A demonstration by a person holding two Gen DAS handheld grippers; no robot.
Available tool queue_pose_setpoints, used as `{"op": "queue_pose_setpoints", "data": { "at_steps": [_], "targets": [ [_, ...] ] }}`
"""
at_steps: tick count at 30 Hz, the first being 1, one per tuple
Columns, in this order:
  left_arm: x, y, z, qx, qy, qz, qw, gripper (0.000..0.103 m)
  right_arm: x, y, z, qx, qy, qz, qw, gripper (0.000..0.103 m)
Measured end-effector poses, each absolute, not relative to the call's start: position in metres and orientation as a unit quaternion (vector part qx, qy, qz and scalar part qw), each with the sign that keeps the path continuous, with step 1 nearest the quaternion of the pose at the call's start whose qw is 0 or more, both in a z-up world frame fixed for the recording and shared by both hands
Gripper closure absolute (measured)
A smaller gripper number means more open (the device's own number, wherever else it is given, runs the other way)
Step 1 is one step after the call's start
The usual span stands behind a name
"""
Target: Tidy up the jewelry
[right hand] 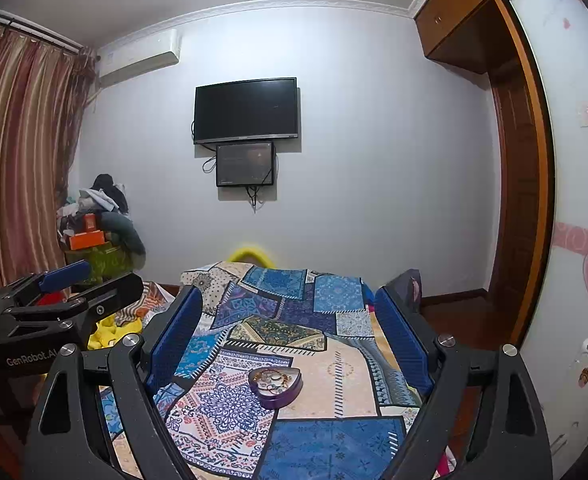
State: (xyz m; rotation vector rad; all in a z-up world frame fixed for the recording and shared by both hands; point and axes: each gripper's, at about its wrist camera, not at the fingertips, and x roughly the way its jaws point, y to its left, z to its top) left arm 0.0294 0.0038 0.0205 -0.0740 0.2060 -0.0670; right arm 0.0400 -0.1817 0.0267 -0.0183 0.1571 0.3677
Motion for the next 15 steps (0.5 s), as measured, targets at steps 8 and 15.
{"op": "queue_pose_setpoints", "data": {
  "at_steps": [8, 15],
  "targets": [
    [0.0300, 0.0016, 0.0205, -0.033, 0.103, -0.032, 0.994, 0.006, 0.0421, -0.1819, 0.0266, -0.008, 0.079, 0.185, 0.980, 0.017],
    [0.0297, 0.0019, 0.0204, -0.033, 0.103, -0.035, 0.994, 0.006, 0.0430, -0.1829, 0.0255, -0.007, 0.079, 0.184, 0.980, 0.017]
  ]
}}
